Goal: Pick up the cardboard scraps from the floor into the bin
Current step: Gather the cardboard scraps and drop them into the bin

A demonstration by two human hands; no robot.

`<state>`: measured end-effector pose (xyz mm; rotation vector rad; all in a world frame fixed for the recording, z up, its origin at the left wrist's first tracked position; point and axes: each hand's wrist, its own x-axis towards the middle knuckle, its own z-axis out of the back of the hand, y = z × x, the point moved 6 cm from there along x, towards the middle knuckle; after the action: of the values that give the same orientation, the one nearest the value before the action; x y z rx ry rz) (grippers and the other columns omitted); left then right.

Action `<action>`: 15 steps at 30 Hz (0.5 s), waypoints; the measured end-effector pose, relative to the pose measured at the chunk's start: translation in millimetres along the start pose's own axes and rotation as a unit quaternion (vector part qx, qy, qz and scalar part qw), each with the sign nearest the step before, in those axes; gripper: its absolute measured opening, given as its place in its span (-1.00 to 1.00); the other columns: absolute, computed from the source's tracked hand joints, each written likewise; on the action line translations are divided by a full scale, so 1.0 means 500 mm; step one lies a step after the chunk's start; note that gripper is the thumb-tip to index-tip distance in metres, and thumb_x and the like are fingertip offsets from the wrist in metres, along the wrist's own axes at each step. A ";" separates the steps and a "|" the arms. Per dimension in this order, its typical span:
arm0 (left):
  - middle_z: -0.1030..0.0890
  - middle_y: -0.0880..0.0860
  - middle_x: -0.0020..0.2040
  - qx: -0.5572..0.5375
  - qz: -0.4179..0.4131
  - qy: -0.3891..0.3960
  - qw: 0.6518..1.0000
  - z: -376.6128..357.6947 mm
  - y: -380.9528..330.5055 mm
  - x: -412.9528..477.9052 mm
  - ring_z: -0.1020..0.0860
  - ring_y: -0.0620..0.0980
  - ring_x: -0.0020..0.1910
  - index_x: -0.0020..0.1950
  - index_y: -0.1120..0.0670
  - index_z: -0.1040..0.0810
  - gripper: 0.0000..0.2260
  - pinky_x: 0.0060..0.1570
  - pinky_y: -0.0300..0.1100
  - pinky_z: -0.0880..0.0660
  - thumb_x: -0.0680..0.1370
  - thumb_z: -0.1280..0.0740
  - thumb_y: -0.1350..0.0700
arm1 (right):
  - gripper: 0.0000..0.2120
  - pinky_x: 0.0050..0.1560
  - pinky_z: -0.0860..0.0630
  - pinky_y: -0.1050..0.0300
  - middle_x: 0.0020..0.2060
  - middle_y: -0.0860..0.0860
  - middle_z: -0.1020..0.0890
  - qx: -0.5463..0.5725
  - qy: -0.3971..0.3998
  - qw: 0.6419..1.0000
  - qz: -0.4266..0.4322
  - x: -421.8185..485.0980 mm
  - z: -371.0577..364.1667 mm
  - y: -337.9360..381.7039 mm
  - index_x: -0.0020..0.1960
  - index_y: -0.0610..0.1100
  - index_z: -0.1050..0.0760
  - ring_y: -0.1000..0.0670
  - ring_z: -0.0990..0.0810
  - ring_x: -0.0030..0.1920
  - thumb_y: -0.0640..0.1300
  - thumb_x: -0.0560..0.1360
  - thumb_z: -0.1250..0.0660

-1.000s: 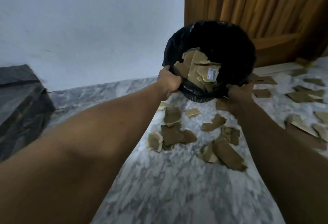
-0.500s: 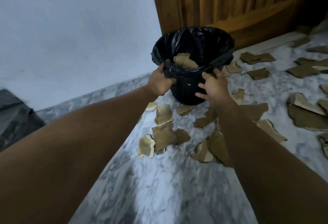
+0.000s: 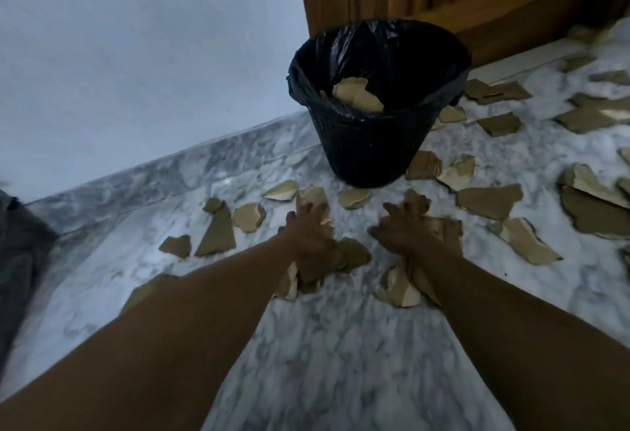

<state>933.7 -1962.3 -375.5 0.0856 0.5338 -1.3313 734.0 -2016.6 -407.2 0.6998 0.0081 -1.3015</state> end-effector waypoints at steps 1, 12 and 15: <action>-0.07 0.10 0.58 0.016 -0.007 0.018 1.000 -0.034 0.013 0.008 -0.12 0.27 0.51 0.57 -0.11 -0.09 -0.24 0.40 0.25 -0.22 0.46 -0.31 -0.28 | 0.01 0.43 -0.27 -0.22 0.53 -0.16 -0.20 -0.032 0.033 0.999 0.000 -0.003 -0.025 -0.015 0.52 0.00 -0.23 -0.27 -0.23 0.49 0.62 0.28 -0.03; -0.44 0.08 0.34 -0.045 -0.177 -0.158 0.970 -0.184 0.044 -0.153 -0.40 0.18 0.33 0.41 0.09 -0.42 -0.29 0.37 0.15 -0.30 0.49 -0.09 -0.40 | -0.33 0.36 0.31 -0.49 0.60 0.10 0.20 -0.142 -0.056 0.986 -0.066 -0.242 -0.194 0.015 0.58 0.22 0.22 -0.11 0.31 0.58 0.31 0.49 0.39; -0.42 0.03 0.24 -0.074 -0.189 -0.187 0.961 -0.156 0.038 -0.177 -0.41 0.09 0.19 0.35 0.03 -0.42 -0.43 0.23 0.00 -0.40 0.44 -0.29 -0.26 | -0.44 0.41 0.26 -0.46 0.60 0.10 0.16 -0.117 -0.044 0.989 -0.076 -0.262 -0.208 0.032 0.60 0.16 0.16 -0.06 0.27 0.59 0.21 0.64 0.14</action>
<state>914.5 -1850.0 -411.8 -0.4055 0.3324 -1.6260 747.8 -1851.1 -432.2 0.4470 0.1435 -1.4499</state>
